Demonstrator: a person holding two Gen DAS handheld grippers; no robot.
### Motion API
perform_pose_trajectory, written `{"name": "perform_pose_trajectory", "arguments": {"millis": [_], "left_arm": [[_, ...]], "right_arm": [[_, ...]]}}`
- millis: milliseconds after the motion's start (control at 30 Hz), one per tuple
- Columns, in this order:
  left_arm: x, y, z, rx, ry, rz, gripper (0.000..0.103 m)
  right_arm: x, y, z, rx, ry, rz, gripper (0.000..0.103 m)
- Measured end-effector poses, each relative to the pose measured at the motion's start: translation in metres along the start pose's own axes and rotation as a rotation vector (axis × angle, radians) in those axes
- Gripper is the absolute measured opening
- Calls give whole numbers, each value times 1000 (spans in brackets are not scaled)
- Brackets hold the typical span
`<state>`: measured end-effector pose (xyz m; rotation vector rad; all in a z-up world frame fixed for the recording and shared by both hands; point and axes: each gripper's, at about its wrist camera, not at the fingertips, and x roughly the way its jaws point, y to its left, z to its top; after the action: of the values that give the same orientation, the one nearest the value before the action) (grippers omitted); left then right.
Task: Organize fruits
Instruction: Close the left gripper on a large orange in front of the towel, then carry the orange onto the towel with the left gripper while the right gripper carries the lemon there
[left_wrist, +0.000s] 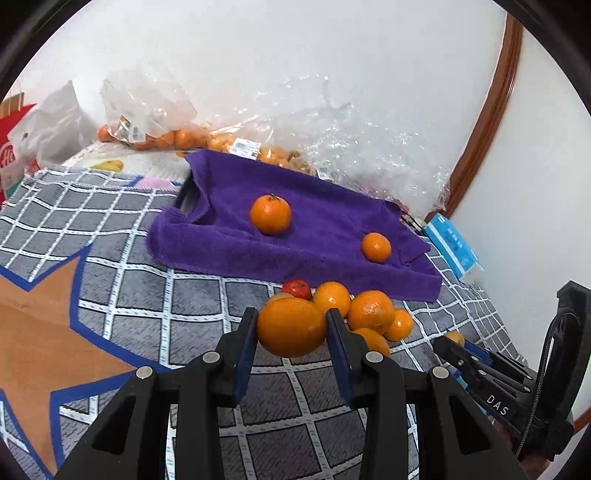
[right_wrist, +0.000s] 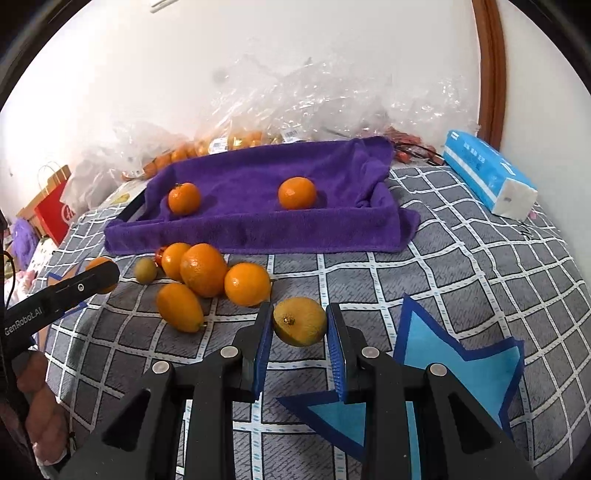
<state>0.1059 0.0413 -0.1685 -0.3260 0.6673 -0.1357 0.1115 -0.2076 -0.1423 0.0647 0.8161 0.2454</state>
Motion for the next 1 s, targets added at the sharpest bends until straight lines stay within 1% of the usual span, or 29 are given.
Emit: {"name": "perform_pose_trajectory", "arguments": {"millis": [233, 467, 633, 733, 800, 933, 1000], "left_arm": [[-9, -2, 0, 8, -51, 39, 35], [-12, 0, 0, 0, -66, 65, 35], [-11, 5, 1, -13, -55, 82, 35], [-11, 13, 3, -35, -32, 87, 35], [-14, 19, 5, -43, -16, 98, 35], [-28, 21, 17, -29, -15, 144, 35], [-35, 19, 29, -18, -6, 143, 35]], "right_arm": [[-6, 0, -1, 2, -25, -4, 29], [-6, 2, 0, -8, -26, -15, 29], [-7, 3, 0, -14, -31, -21, 28], [-15, 3, -1, -5, -74, -31, 29], [-20, 6, 0, -21, -81, -45, 29], [-27, 10, 9, -21, -73, -6, 29], [-31, 13, 18, -27, -73, -3, 29]]}}
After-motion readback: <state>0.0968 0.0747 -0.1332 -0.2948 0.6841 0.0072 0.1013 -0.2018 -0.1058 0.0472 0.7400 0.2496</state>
